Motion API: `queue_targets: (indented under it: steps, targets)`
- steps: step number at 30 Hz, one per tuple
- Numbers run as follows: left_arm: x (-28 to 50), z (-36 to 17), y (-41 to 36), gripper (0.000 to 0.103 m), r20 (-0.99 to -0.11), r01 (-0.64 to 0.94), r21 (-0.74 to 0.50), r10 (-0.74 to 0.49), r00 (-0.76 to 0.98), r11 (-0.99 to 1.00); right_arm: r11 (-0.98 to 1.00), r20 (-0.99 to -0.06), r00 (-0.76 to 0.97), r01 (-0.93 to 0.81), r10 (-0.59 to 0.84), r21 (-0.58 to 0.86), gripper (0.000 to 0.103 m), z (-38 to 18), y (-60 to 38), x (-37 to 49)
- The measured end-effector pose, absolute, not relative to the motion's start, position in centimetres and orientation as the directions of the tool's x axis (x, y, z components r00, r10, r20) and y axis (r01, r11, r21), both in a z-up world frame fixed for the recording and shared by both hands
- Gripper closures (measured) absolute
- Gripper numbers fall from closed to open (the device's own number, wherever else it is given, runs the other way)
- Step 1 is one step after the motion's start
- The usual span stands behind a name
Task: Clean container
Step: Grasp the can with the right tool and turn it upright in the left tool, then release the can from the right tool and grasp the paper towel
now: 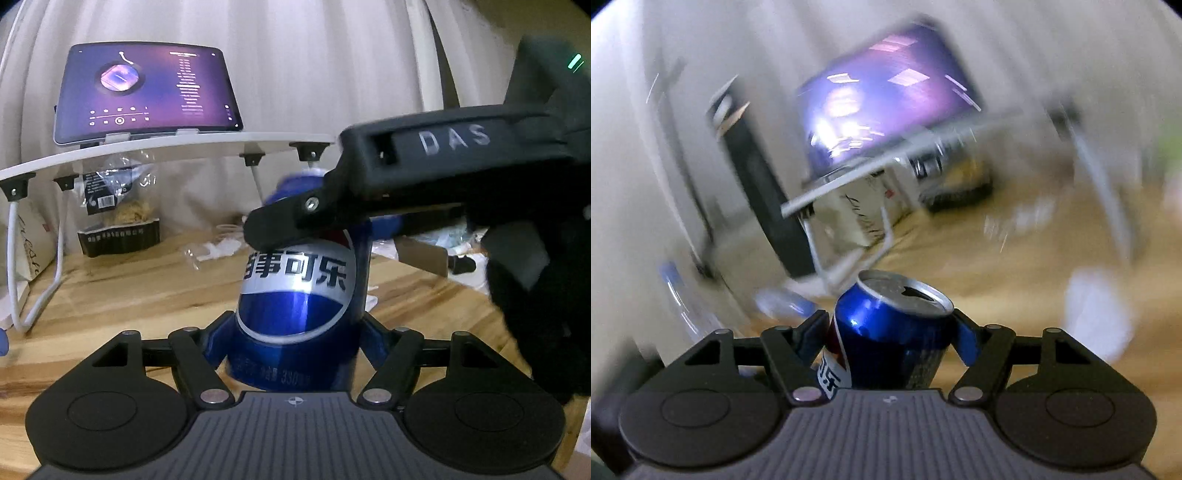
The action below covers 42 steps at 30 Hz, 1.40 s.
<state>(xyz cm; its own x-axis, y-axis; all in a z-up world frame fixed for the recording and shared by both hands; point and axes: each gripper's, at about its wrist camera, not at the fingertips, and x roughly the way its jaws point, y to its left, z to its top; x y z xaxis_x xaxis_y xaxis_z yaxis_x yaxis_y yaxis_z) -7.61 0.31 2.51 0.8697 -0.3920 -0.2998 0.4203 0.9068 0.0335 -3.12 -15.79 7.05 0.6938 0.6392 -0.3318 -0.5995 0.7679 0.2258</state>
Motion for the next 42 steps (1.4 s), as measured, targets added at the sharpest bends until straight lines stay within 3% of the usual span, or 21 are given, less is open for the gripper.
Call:
queue_targets:
  steps: [4, 15, 19, 23, 29, 33, 42]
  targets:
    - [-7.9, 2.6, 0.5, 0.031, -0.283, 0.426, 0.033, -0.4, 0.872, 0.904, 0.788, -0.353, 0.729, -0.614, 0.586, 0.038, 0.032, 7.2, -13.8, -4.9]
    - [-8.8, 2.7, 0.8, 0.031, -0.238, 0.441, 0.03, -0.422, 0.875, 0.897, 0.736, -0.412, 0.737, -0.647, 0.535, -0.201, 0.032, 7.0, -10.4, -8.0]
    - [-9.0, 2.8, 1.1, 0.037, -0.214, 0.465, 0.02, -0.45, 0.867, 0.885, 0.725, -0.424, 0.75, -0.638, 0.508, -0.261, 0.032, 7.6, -9.7, -8.5]
    - [-9.0, 2.8, 1.1, 0.037, -0.209, 0.478, 0.022, -0.463, 0.861, 0.878, 0.735, -0.421, 0.748, -0.636, 0.513, -0.235, 0.031, 7.8, -10.2, -8.8]
    - [-9.2, 2.8, 0.8, 0.036, -0.214, 0.47, 0.038, -0.453, 0.866, 0.882, 0.749, -0.412, 0.688, -0.663, 0.598, -0.02, 0.037, 9.1, -12.7, -7.2]
    - [-9.1, 2.8, 0.5, 0.035, -0.23, 0.45, 0.055, -0.428, 0.874, 0.891, 0.736, -0.399, 0.691, -0.674, 0.602, -0.057, 0.037, 8.7, -12.5, -7.7]
    - [-8.7, 2.8, 1.1, 0.037, -0.237, 0.421, 0.016, -0.405, 0.883, 0.907, 0.68, -0.334, 0.624, -0.73, 0.707, 0.075, 0.036, 8.9, -14.3, -7.0]
